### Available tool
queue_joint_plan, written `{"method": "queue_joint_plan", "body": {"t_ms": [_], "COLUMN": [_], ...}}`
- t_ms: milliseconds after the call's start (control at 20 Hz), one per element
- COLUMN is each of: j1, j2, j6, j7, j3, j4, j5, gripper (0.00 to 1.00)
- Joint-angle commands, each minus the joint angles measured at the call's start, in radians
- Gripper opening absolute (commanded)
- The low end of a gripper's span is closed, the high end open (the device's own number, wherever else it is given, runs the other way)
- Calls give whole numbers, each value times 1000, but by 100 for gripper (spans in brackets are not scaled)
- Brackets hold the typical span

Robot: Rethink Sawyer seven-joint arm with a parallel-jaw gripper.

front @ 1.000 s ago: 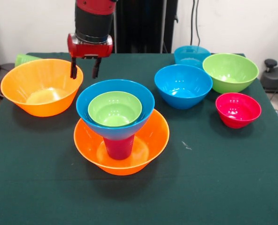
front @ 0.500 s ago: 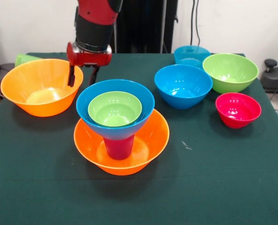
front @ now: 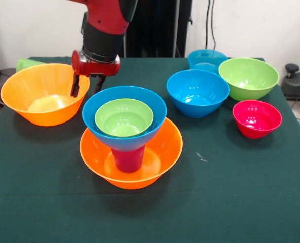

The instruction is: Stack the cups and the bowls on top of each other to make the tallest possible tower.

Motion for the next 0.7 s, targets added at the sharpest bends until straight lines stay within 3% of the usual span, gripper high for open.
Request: {"method": "queue_joint_plan", "body": {"t_ms": [50,350,700], "j1": [25,72,32], "j2": [77,129,161], "j6": [16,11,11], "j7": [189,237,216], "j3": [1,-80,-43], "j4": [-102,-129,-100], "j5": [64,84,137], "gripper": [100,100,100]}}
